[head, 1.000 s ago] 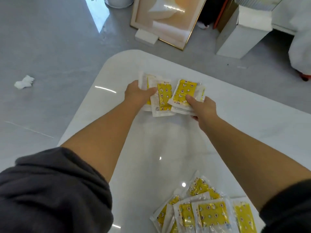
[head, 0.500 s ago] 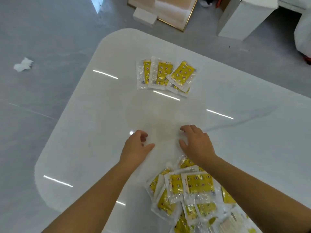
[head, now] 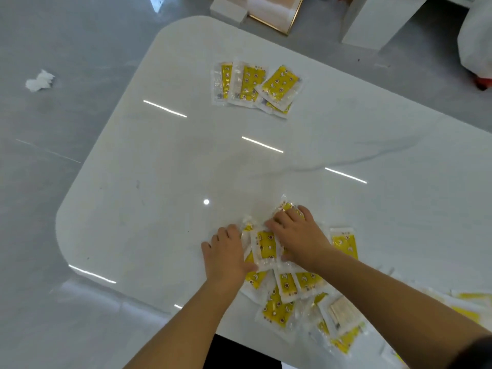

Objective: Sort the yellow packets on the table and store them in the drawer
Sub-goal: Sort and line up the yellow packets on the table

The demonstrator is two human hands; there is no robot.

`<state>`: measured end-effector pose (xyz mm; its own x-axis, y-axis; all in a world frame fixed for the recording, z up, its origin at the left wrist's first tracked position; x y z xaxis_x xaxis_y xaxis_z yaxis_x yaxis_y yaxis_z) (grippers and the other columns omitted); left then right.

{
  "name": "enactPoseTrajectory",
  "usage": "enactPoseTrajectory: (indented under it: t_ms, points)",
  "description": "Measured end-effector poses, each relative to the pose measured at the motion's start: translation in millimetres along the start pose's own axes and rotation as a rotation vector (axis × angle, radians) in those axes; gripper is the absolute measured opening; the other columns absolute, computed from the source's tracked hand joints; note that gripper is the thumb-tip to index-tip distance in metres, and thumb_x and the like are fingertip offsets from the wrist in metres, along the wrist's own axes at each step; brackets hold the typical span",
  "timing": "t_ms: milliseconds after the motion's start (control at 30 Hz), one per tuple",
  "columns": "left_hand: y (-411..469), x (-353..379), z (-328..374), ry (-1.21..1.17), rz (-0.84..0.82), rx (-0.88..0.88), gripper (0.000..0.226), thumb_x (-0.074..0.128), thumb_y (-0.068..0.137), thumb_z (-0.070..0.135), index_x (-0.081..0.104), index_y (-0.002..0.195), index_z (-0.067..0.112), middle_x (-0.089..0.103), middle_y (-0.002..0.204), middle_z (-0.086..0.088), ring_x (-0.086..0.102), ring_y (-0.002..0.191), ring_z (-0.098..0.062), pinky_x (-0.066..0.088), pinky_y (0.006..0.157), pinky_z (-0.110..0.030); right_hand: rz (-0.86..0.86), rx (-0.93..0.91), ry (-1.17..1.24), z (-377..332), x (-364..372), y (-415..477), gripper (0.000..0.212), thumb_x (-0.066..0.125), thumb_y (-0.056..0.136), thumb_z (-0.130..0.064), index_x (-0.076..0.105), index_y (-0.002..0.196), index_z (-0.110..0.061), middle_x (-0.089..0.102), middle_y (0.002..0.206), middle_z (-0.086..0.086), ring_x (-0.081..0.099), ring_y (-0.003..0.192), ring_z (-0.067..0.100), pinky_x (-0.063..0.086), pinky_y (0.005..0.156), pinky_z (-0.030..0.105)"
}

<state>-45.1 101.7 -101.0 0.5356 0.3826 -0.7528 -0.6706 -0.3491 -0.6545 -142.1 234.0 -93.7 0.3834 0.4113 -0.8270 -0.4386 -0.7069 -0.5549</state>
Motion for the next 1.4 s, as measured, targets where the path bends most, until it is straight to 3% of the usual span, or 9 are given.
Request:
enactPoseTrajectory:
  t_ms: [167, 267, 367, 467, 600, 767, 933, 1133, 1400]
  points:
    - [2, 9, -16, -0.523, -0.202, 0.004, 0.031, 0.077, 0.072, 0.038, 0.057, 0.090, 0.023, 0.060, 0.084, 0.009, 0.060, 0.079, -0.012, 0.047, 0.068, -0.025, -0.031, 0.056, 0.076, -11, -3, 2, 0.059, 0.074, 0.077, -0.034, 0.047, 0.128, -0.018, 0.052, 0.127, 0.002, 0.049, 0.120, 0.024, 0.031, 0.106, 0.041]
    - [0, 5, -28, -0.705, -0.195, -0.009, 0.028, 0.073, 0.079, 0.027, 0.052, 0.095, 0.019, 0.055, 0.083, 0.009, 0.051, 0.071, -0.006, 0.035, 0.053, -0.016, -0.014, 0.132, 0.200, -12, -10, 0, 0.043, 0.070, 0.083, -0.029, 0.048, 0.119, -0.020, 0.061, 0.114, 0.000, 0.058, 0.107, 0.022, 0.038, 0.091, 0.035]
    - [0, -1, -43, -0.771, -0.176, 0.012, 0.024, 0.068, 0.085, 0.026, 0.055, 0.102, 0.016, 0.060, 0.093, 0.006, 0.057, 0.084, -0.013, 0.041, 0.065, -0.024, 0.005, 0.173, 0.334, -10, -16, -6, 0.031, 0.068, 0.084, -0.030, 0.053, 0.109, -0.021, 0.065, 0.098, -0.002, 0.061, 0.091, 0.022, 0.038, 0.069, 0.028]
    - [-4, -14, -58, -0.885, -0.125, 0.016, 0.020, 0.066, 0.087, 0.022, 0.065, 0.105, 0.015, 0.070, 0.101, -0.003, 0.066, 0.095, -0.024, 0.051, 0.084, -0.037, 0.074, 0.242, 0.548, -3, -24, -14, 0.016, 0.066, 0.086, -0.029, 0.052, 0.089, -0.022, 0.056, 0.078, -0.005, 0.058, 0.080, 0.021, 0.038, 0.063, 0.029]
    - [-8, -37, -71, -0.957, -0.012, -0.040, 0.014, 0.067, 0.083, 0.023, 0.064, 0.096, 0.017, 0.069, 0.096, -0.006, 0.066, 0.091, -0.027, 0.053, 0.085, -0.048, 0.203, 0.353, 0.890, 5, -39, -27, 0.019, 0.065, 0.088, -0.024, 0.051, 0.078, -0.017, 0.051, 0.067, -0.009, 0.050, 0.061, 0.010, 0.041, 0.057, 0.023]
    - [-19, -50, -67, -0.946, 0.029, -0.102, 0.013, 0.066, 0.085, 0.017, 0.063, 0.098, 0.014, 0.067, 0.095, -0.006, 0.064, 0.088, -0.025, 0.051, 0.079, -0.037, 0.230, 0.428, 1.141, 14, -44, -37, 0.013, 0.064, 0.089, -0.020, 0.058, 0.091, -0.008, 0.066, 0.079, 0.005, 0.062, 0.068, 0.016, 0.049, 0.063, 0.033]
    - [-39, -21, -39, -0.705, -0.178, -0.011, 0.016, 0.069, 0.082, 0.022, 0.067, 0.090, 0.009, 0.066, 0.096, -0.008, 0.063, 0.087, -0.023, 0.048, 0.072, -0.029, 0.196, 0.527, 1.361, 33, -23, -51, 0.030, 0.064, 0.088, -0.021, 0.059, 0.105, 0.003, 0.065, 0.103, 0.026, 0.065, 0.091, 0.040, 0.052, 0.085, 0.051]
    - [-52, 22, 6, -0.231, 0.090, -0.009, 0.034, 0.065, 0.085, 0.040, 0.067, 0.112, 0.020, 0.045, 0.132, -0.005, 0.049, 0.113, -0.022, 0.045, 0.088, -0.033, 0.166, 0.551, 1.510, 68, -1, -78, 0.014, 0.060, 0.092, -0.022, 0.065, 0.095, -0.009, 0.070, 0.100, 0.018, 0.068, 0.092, 0.033, 0.055, 0.087, 0.048]
    - [-62, 37, 37, 0.007, 0.265, -0.157, 0.032, 0.057, 0.091, 0.042, 0.062, 0.115, 0.021, 0.047, 0.124, -0.005, 0.047, 0.111, -0.024, 0.037, 0.091, -0.034, 0.025, 0.482, 1.820, 99, 21, -95, 0.015, 0.059, 0.094, -0.024, 0.064, 0.107, -0.017, 0.074, 0.100, 0.007, 0.072, 0.090, 0.024, 0.058, 0.074, 0.038]
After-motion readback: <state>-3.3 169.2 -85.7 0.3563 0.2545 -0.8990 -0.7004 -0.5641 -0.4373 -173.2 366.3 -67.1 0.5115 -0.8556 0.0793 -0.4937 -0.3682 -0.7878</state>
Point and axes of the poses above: each hand's wrist, its own y-axis towards the middle knuckle, its own x-axis out of the palm, z = x × y, the point moved 3 cm from there along y, towards the middle knuckle
